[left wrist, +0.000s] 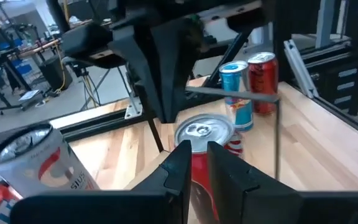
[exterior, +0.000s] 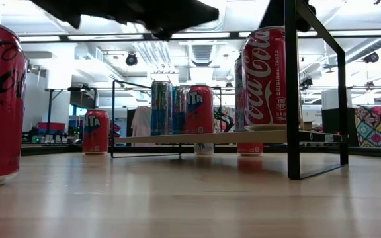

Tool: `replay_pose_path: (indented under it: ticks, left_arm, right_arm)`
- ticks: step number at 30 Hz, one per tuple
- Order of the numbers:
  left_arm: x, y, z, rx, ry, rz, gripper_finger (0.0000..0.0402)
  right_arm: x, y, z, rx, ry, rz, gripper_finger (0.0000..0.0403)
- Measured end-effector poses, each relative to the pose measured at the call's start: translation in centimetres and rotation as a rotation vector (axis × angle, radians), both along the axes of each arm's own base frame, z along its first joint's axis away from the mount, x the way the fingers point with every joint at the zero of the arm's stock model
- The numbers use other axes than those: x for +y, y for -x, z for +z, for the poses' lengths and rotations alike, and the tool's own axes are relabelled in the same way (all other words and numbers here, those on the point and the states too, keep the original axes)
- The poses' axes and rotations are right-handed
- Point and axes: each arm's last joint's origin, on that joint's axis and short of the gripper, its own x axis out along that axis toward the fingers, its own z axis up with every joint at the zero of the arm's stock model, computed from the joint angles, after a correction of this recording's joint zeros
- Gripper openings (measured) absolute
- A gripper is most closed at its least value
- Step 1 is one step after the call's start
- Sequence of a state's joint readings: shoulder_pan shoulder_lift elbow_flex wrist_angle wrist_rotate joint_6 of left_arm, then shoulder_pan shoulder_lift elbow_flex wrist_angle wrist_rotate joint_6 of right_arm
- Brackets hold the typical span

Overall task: Place canned beverage on shelf
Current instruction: Put the red soda can on the shelf, then put the top pink soda can on the shelf aligned with the pink soda can on the shelf

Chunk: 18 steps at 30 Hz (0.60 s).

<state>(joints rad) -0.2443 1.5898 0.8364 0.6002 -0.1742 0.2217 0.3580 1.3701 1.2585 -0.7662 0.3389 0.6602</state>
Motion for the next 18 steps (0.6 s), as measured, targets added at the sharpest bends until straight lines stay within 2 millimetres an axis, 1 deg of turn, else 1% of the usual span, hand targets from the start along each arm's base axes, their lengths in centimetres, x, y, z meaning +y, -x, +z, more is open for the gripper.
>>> replay_pose_path:
  ticks: [5, 9, 14, 18]
  left_arm:
    - [-0.1, 1.5, 2.2, -0.020, -0.022, -0.016, 0.0036]
    - [0.3, 3.1, 3.7, -0.033, -0.028, -0.019, 0.0036]
    - [1.0, 5.7, 5.3, -0.079, -0.024, -0.019, 0.0036]
    - [1.6, 7.7, 6.6, -0.136, -0.019, -0.013, 0.0036]
  right_arm:
    - [0.1, -0.3, 1.8, -0.051, 0.024, 0.035, 0.0009]
    - [0.0, -0.5, 3.0, -0.091, 0.053, 0.039, 0.0009]
    - [-0.3, -0.7, 4.0, -0.121, 0.079, 0.032, 0.0009]
    - [-1.1, -1.0, 4.4, -0.129, 0.092, 0.016, 0.0009]
